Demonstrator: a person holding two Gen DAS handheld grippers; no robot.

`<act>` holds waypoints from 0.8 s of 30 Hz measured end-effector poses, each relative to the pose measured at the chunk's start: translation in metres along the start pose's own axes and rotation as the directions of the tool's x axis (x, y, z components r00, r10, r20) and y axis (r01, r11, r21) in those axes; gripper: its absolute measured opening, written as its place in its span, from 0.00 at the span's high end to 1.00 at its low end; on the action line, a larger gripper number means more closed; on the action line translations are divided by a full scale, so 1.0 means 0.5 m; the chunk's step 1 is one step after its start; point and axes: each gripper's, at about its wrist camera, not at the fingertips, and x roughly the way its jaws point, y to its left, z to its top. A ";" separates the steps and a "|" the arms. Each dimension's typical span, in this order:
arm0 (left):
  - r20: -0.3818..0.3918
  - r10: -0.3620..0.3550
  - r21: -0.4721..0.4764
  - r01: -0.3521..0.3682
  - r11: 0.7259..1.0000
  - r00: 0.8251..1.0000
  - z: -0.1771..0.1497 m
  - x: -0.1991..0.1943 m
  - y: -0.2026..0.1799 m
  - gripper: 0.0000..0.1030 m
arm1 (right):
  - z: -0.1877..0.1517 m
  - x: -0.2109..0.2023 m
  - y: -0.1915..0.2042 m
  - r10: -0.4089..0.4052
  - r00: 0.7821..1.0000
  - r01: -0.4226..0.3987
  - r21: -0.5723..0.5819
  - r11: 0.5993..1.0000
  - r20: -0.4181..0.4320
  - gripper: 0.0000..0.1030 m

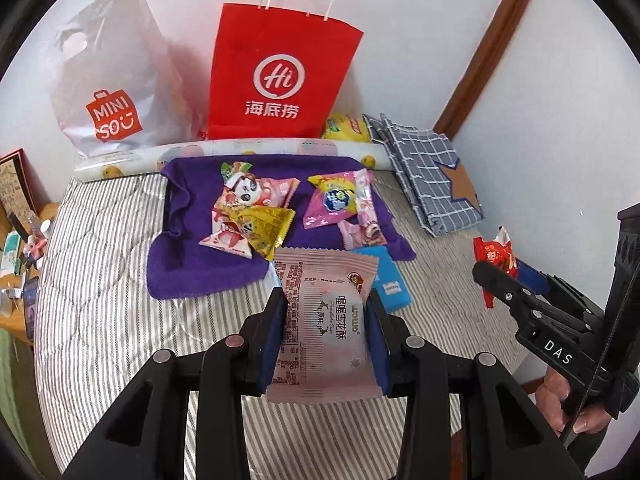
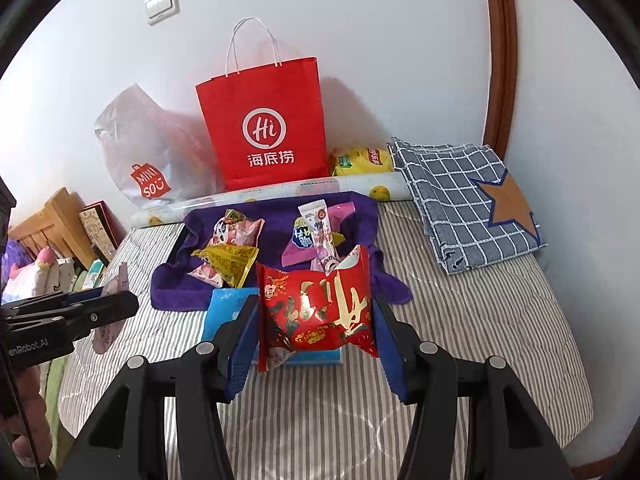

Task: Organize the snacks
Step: 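Carry the red packet and pink packet over the purple towel with both tools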

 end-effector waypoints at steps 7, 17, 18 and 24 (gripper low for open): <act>-0.010 0.024 -0.038 -0.025 0.999 1.000 0.029 0.028 0.049 0.63 | 0.025 0.054 -0.009 -0.004 1.000 0.004 -0.001 1.000 -0.023 0.49; -0.023 0.042 -0.068 -0.044 0.997 0.999 0.075 0.077 0.105 0.63 | 0.065 0.134 -0.039 -0.027 0.999 0.027 0.015 1.000 -0.039 0.49; -0.025 0.042 -0.069 -0.044 0.997 0.999 0.079 0.081 0.110 0.63 | 0.070 0.143 -0.044 -0.029 0.999 0.030 0.018 0.999 -0.042 0.49; -0.034 0.054 -0.082 -0.057 0.995 0.998 0.105 0.119 0.145 0.63 | 0.093 0.198 -0.059 -0.051 0.997 0.052 0.018 0.998 -0.056 0.49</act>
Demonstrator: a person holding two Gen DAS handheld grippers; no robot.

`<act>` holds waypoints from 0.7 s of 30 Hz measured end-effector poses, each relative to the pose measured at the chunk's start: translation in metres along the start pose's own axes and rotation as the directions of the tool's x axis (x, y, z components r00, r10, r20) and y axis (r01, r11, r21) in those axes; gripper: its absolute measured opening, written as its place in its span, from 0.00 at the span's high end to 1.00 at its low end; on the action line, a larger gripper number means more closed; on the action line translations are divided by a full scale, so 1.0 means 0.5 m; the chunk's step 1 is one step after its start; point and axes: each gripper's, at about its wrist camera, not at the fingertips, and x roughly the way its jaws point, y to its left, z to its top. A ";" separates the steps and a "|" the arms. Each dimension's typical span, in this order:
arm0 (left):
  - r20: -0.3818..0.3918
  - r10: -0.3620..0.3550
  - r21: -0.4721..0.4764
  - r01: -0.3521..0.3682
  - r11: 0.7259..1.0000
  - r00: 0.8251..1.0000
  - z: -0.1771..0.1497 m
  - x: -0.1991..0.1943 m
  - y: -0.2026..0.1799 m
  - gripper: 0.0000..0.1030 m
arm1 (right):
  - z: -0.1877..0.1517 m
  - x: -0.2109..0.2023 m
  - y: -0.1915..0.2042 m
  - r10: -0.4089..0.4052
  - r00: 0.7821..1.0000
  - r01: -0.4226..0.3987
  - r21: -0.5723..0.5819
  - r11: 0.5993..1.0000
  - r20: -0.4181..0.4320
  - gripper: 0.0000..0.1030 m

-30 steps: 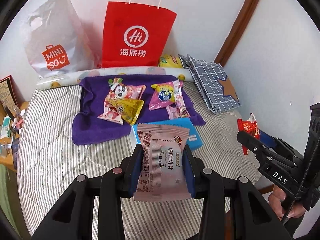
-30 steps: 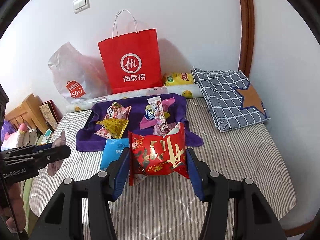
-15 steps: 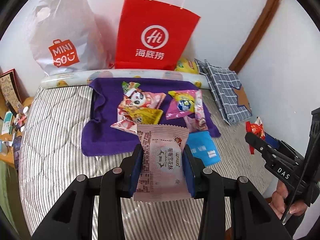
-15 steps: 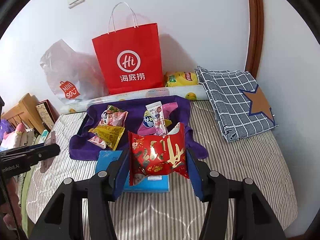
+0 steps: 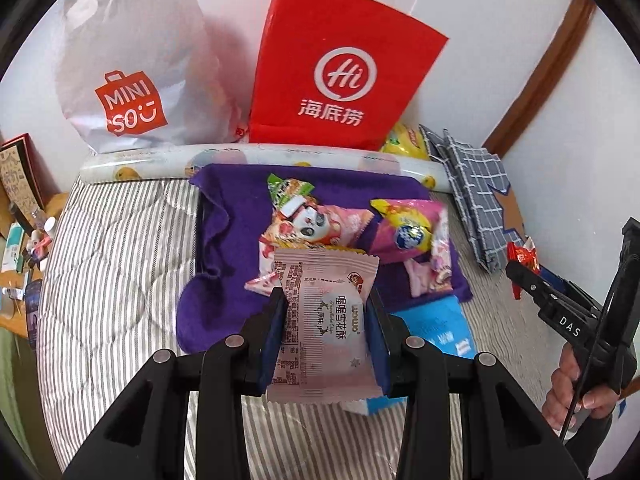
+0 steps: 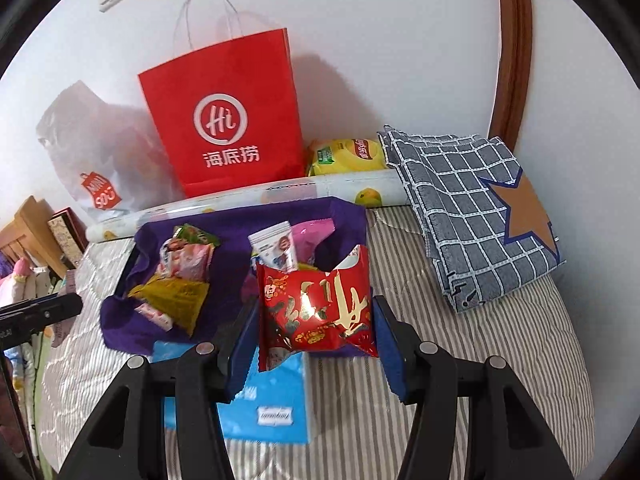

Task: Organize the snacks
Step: 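Carry the red packet and pink packet over the purple towel with both tools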

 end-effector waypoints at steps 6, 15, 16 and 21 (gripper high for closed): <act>-0.012 0.006 -0.008 -0.006 1.000 1.000 0.028 0.041 0.026 0.63 | 0.020 0.052 -0.007 -0.012 1.000 0.012 -0.003 1.000 -0.012 0.49; -0.027 0.013 -0.003 -0.013 1.000 1.000 0.070 0.099 0.042 0.63 | 0.043 0.115 -0.029 -0.026 0.999 0.026 0.004 1.000 -0.024 0.49; -0.029 0.014 -0.004 -0.014 1.000 0.999 0.073 0.103 0.044 0.63 | 0.044 0.123 -0.032 -0.026 0.999 0.026 0.007 1.000 -0.027 0.49; -0.041 0.015 -0.007 -0.016 1.000 0.999 0.087 0.135 0.053 0.63 | 0.048 0.153 -0.040 -0.017 0.999 0.017 0.016 1.000 -0.039 0.49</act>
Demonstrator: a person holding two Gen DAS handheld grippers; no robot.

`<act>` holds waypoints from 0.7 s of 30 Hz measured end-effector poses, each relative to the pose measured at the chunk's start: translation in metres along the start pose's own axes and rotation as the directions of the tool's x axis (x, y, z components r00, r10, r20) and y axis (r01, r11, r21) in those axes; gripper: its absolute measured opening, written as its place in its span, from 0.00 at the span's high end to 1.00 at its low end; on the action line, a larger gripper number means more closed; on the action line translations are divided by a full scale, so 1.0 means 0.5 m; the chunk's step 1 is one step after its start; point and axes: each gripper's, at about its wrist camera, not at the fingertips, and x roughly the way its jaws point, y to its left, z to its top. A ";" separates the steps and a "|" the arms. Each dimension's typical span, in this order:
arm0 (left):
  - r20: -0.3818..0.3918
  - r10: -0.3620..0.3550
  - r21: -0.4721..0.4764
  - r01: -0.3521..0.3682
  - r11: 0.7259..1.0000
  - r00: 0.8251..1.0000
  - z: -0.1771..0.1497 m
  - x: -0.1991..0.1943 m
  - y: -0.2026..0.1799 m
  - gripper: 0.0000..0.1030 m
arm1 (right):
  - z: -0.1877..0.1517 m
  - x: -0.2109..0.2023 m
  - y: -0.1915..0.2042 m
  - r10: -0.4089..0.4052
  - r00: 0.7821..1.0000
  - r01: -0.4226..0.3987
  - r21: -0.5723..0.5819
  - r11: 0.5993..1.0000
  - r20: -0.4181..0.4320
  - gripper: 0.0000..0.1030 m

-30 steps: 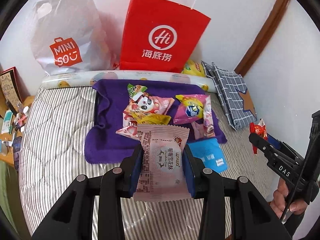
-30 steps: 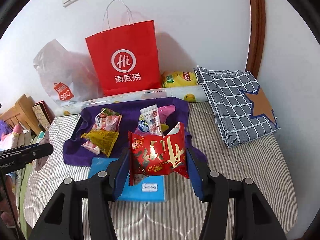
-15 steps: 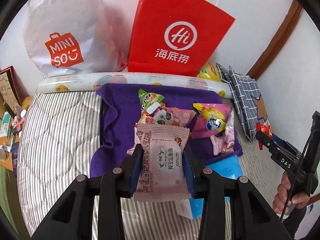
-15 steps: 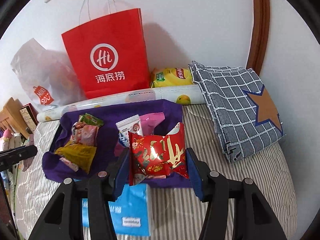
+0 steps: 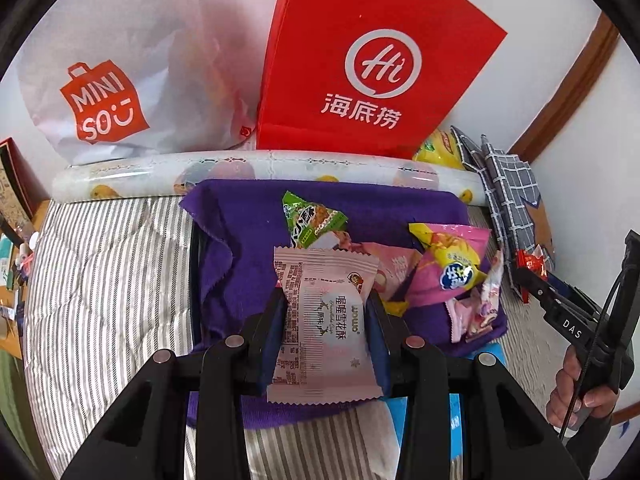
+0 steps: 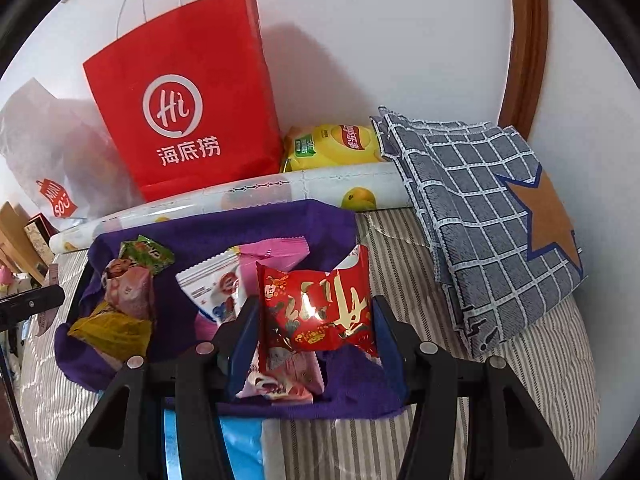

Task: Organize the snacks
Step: 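Carry the red packet and pink packet over the purple towel with both tools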

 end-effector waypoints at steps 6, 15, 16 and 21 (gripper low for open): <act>-0.015 0.005 -0.007 -0.006 1.000 1.000 0.011 0.030 0.009 0.63 | -0.002 0.035 0.009 0.023 0.999 -0.024 -0.008 1.000 -0.025 0.49; -0.034 0.002 -0.022 -0.003 1.000 0.999 0.012 0.057 0.022 0.63 | -0.009 0.060 0.043 0.101 0.994 -0.102 -0.018 0.995 -0.051 0.49; -0.036 -0.001 -0.023 0.000 1.000 0.999 0.012 0.060 0.022 0.63 | -0.010 0.060 0.048 0.102 0.994 -0.103 -0.024 0.994 -0.048 0.49; -0.046 -0.011 -0.017 0.010 1.000 0.999 0.010 0.072 0.016 0.63 | -0.011 0.055 0.058 0.115 0.992 -0.117 -0.035 0.993 -0.047 0.49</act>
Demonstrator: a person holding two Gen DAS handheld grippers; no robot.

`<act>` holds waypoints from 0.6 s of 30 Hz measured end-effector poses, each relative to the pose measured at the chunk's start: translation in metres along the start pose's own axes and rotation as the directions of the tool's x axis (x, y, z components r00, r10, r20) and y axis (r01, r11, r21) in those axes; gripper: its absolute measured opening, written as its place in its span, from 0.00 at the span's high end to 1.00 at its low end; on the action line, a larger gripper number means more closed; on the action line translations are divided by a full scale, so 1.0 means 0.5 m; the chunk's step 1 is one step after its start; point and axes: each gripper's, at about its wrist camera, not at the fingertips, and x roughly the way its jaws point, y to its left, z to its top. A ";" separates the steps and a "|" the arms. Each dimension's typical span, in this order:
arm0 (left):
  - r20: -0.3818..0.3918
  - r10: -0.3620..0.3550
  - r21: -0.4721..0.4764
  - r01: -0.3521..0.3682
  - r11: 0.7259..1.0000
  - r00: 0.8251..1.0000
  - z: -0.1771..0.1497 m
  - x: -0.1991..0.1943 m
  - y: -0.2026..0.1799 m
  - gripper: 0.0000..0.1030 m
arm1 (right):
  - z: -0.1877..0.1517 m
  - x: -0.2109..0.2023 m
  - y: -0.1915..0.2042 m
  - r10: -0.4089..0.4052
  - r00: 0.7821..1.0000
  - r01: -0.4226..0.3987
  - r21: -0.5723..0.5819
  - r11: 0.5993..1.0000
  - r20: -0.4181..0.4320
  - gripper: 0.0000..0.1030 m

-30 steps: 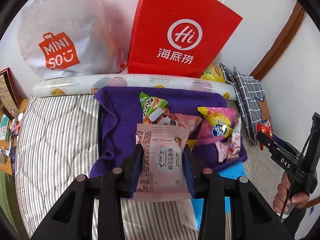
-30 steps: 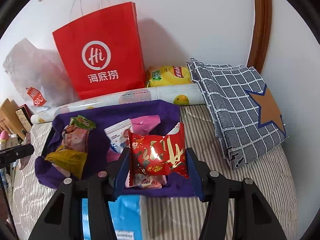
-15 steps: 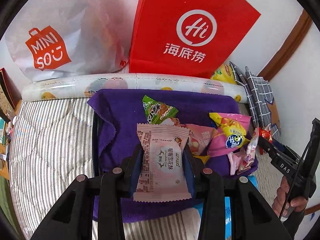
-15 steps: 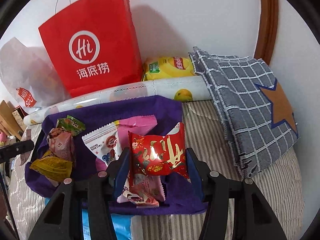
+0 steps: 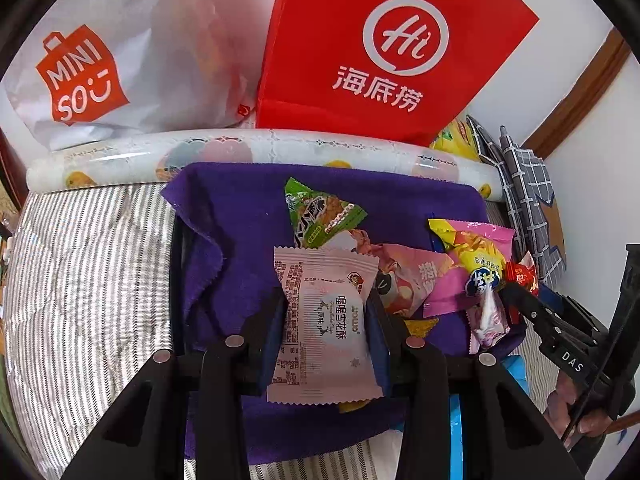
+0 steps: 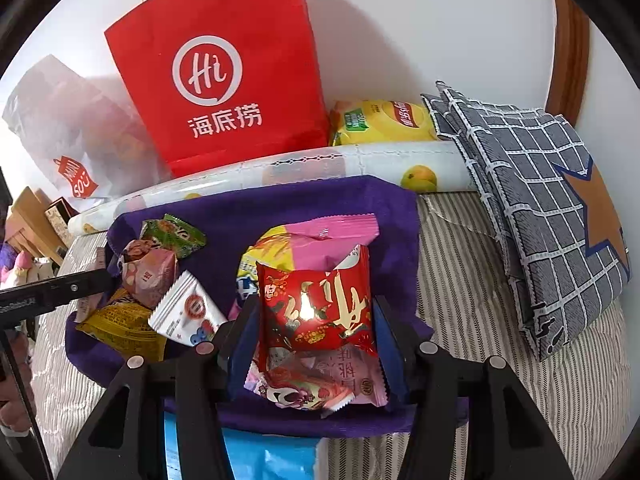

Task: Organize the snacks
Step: 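Carry the red packet and pink packet over the purple towel with both tools, then lower both tools and open them to release the packets onto the towel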

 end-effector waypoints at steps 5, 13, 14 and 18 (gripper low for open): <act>-0.006 -0.009 0.003 0.009 1.000 1.000 0.002 0.011 -0.004 0.63 | -0.001 -0.001 0.009 0.016 1.000 -0.016 -0.013 1.000 -0.012 0.49; -0.011 0.001 0.012 -0.001 1.000 1.000 0.002 0.022 -0.011 0.62 | -0.004 0.012 0.023 0.017 0.999 -0.019 -0.038 0.999 -0.039 0.49; -0.014 0.002 0.012 -0.002 1.000 1.000 0.002 0.025 -0.012 0.62 | -0.005 0.015 0.024 0.016 0.999 -0.018 -0.040 0.999 -0.042 0.49; -0.020 0.009 0.016 -0.009 1.000 1.000 0.001 0.033 -0.014 0.62 | -0.008 0.022 0.030 0.014 0.999 -0.017 -0.049 0.999 -0.051 0.49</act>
